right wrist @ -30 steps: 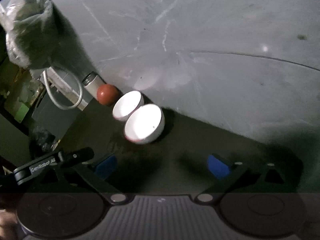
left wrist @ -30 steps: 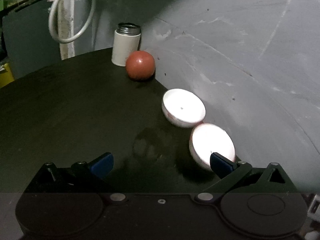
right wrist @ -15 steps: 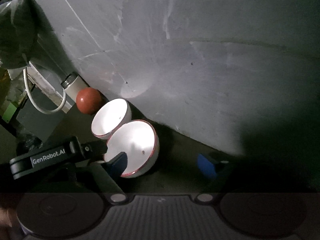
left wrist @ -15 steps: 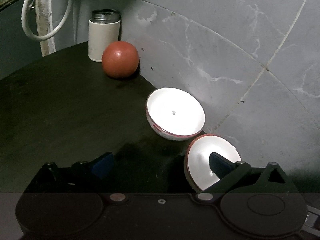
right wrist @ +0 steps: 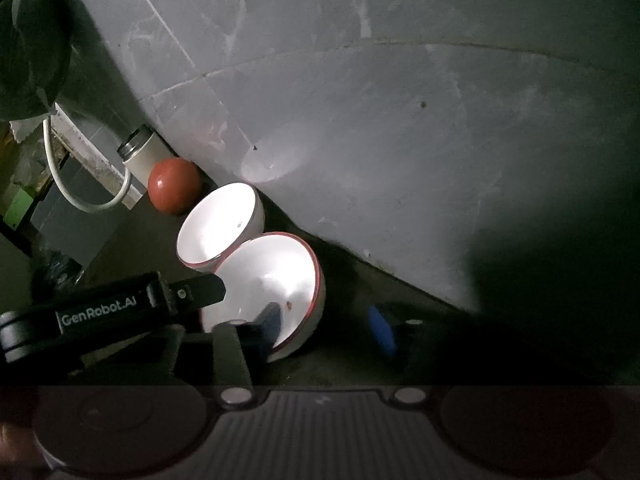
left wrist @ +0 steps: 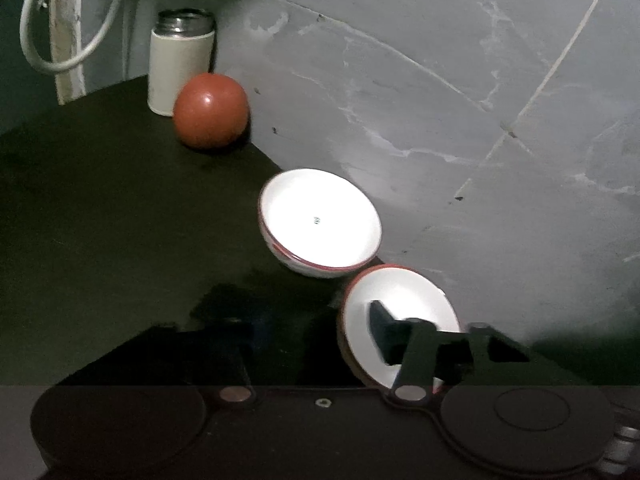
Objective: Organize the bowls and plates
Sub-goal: 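Lift the white bowl with the left gripper and carry it toward the steel bowl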
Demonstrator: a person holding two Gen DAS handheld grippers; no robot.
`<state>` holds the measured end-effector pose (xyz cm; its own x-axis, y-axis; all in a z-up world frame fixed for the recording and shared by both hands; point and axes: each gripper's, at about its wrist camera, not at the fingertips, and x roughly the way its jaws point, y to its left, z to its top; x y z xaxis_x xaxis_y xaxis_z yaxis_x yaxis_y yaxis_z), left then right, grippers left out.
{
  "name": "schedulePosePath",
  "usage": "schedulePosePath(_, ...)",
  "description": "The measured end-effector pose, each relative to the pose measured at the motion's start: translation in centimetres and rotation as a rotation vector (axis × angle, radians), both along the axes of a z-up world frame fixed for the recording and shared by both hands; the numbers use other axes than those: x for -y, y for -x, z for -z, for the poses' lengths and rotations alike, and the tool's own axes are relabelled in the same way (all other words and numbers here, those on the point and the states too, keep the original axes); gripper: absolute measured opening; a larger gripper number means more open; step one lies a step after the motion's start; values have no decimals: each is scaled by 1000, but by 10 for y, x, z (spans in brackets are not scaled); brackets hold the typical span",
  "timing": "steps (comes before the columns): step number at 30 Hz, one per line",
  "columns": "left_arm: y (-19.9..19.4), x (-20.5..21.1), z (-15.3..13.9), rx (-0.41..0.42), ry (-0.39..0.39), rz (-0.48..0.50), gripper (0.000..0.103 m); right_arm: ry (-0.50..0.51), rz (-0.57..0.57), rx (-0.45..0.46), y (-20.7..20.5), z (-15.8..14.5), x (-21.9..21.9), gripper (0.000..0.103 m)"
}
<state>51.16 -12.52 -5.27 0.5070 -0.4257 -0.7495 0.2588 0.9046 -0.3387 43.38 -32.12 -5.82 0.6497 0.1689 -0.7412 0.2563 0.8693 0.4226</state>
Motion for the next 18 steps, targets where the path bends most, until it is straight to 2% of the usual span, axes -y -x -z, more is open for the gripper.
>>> schedulePosePath(5,-2,-4,3,-28,60,-3,18,-23,-13,4,-2,0,0,34)
schedulePosePath(7,-3,-5,5,-38,71,0,12,-30,-15,6,-2,-1,0,30)
schedulePosePath(10,-4,-6,9,-50,88,-2,12,-34,-22,8,-4,-1,-1,25)
schedulePosePath(18,-9,-2,18,-82,102,16,12,-44,-22,-1,-7,0,0,25)
